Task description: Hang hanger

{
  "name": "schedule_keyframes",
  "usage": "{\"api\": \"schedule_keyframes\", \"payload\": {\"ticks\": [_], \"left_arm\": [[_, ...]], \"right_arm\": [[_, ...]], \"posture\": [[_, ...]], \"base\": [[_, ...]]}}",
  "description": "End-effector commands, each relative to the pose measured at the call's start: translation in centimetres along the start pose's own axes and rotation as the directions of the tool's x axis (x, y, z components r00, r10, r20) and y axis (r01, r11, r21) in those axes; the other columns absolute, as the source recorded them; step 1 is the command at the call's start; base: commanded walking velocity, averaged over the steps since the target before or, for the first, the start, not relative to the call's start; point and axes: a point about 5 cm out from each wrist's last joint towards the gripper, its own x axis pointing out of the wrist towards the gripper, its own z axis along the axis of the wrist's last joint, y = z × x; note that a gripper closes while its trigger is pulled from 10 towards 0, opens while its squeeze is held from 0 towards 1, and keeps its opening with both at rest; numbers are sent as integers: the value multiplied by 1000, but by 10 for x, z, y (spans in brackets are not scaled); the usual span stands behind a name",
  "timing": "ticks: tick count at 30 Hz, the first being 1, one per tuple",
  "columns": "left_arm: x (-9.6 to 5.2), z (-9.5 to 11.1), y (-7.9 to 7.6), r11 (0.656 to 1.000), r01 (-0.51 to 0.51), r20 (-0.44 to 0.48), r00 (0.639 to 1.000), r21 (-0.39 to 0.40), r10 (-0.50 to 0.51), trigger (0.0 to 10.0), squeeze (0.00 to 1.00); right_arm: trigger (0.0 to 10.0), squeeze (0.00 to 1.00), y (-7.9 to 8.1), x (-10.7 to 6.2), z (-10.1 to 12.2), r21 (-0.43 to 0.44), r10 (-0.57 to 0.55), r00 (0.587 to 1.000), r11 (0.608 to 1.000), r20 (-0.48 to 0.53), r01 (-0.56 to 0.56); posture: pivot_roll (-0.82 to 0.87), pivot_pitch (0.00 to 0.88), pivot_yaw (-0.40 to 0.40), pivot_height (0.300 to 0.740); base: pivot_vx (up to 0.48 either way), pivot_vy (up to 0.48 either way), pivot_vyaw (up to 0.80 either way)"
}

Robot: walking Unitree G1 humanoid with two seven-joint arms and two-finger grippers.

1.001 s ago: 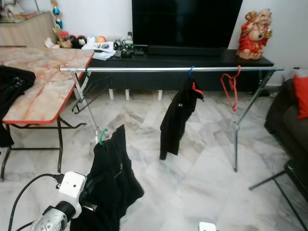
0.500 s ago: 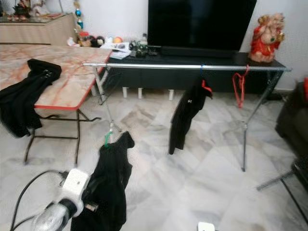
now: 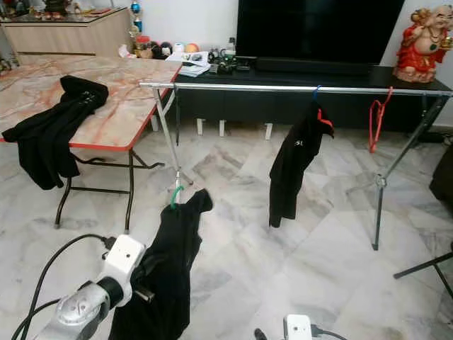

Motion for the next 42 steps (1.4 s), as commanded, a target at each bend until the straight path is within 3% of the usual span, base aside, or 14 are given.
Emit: {"api": "schedule_keyframes", "payload": {"ticks": [1,4,15,18,25,28,29,30,31,32,33,35,37,42], "left_arm": [[3,19,-3,999,39,71,997,-5,-38,10000,0],[5,31,-7,994,105,93,990,-13,-103,10000,0],[7,41,-20,977,213,109,971,-4,-211,10000,0],[6,42,-26,964,267,107,959,-17,-264,10000,0],[7,49,-34,945,326,114,940,-18,-322,10000,0],[7,51,-38,936,352,118,930,-12,-348,10000,0],[7,52,-39,934,357,118,928,-10,-354,10000,0],[7,52,-39,934,357,118,928,-10,-354,10000,0],[8,52,-40,933,360,117,927,-9,-356,10000,0],[8,52,-40,933,360,117,927,-9,-356,10000,0],[8,53,-40,933,361,117,927,-8,-358,10000,0],[9,55,-40,933,361,122,926,-6,-358,10000,0],[10,58,-42,931,365,129,923,-1,-362,10000,0],[11,59,-44,930,369,133,921,2,-365,10000,0]], "right_arm": [[10000,0,3,2,5,-3,48,998,999,30,-48],[10000,0,10,1,8,21,159,985,987,69,-161],[10000,0,11,0,12,27,192,972,980,139,-197],[10000,0,15,-1,15,51,249,949,963,195,-263],[10000,0,20,-2,16,22,333,922,939,199,-344],[10000,0,28,3,51,-70,451,834,888,318,-454],[10000,0,33,6,85,-151,506,759,858,411,-490],[10000,0,33,6,85,-151,506,759,858,411,-490],[10000,0,36,6,109,-206,540,701,837,466,-507],[10000,0,36,6,109,-206,540,701,837,466,-507],[10000,0,39,4,126,-237,555,656,825,512,-513],[10000,0,30,2,151,-111,441,598,855,669,-506],[10000,0,21,1,166,1,346,562,851,752,-525],[10000,0,20,2,171,24,336,554,840,762,-542]], "posture": [[138,0,-25,740],[137,0,-24,740],[128,0,-22,740],[123,0,-17,740],[121,0,-17,740],[120,0,-17,740],[115,0,-18,740],[115,0,-18,740],[115,0,-18,740],[115,0,-18,740],[120,0,-24,740],[127,0,-33,740],[132,0,-42,740],[138,0,-50,740]], "base": [[0,0,0],[0,0,0],[0,0,0],[0,0,0],[0,0,0],[0,0,0],[0,0,0],[0,0,0],[0,0,0],[0,0,0],[0,0,0],[0,0,0],[0,0,0],[0,0,0]]}}
